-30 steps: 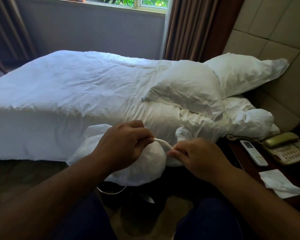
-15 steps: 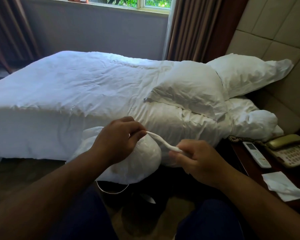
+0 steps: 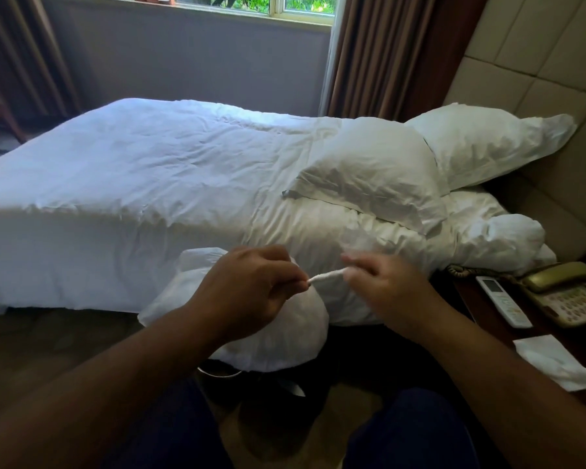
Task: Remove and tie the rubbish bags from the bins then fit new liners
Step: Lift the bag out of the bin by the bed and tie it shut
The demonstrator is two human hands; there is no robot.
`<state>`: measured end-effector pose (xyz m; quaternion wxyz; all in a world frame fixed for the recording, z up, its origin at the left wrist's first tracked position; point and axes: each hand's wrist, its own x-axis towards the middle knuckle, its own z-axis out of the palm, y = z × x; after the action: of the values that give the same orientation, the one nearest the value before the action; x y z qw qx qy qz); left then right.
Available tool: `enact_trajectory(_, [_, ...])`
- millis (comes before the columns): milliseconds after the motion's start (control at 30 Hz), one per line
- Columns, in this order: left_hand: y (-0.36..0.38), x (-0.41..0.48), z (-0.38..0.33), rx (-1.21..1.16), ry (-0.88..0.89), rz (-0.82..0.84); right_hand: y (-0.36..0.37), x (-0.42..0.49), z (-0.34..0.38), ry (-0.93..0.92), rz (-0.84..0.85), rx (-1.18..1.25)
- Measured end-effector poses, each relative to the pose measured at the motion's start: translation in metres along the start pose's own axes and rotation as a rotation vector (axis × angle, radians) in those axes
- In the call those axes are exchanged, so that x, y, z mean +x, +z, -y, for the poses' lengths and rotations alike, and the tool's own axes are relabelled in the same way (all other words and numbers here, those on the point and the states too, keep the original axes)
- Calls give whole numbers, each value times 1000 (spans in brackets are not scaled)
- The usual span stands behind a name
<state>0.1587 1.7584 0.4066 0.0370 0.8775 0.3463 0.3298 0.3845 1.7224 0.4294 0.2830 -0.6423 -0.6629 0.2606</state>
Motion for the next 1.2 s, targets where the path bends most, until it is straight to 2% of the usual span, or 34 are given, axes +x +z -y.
enact_trajectory(67, [-2, 2, -1, 4, 9, -31, 3, -2, -7, -76, 82, -399])
enact_trajectory(100, [-3, 3, 0, 9, 6, -39, 3, -4, -8, -90, 113, -517])
enact_trajectory(200, [-5, 5, 7, 33, -42, -37, 0, -6, -10, -78, 196, -562])
enact_trajectory(333, [-4, 4, 21, -8, -181, -54, -8, -4, -14, -112, 179, -279])
enact_trajectory(467, [-2, 1, 30, -107, -239, -91, -8, -10, -9, -127, 234, 263])
enact_trajectory(533, [1, -2, 30, -126, -231, -46, -5, -17, -4, -124, 246, 526])
enact_trajectory(667, [8, -7, 19, -151, -141, 62, 6, -24, 14, -137, 242, 879])
enact_trajectory(733, [10, -7, 15, -157, -98, 92, 7, -22, 22, -89, 158, 934])
enact_trajectory(900, [5, -11, 10, -93, 5, 66, 0, -5, 13, -198, -113, 352])
enact_trajectory(1000, [2, -9, 8, -46, 57, 50, -6, 2, 1, -255, -156, -28])
enact_trajectory(1200, [0, -6, 6, 14, 68, 36, -8, -1, -17, -334, -115, -665])
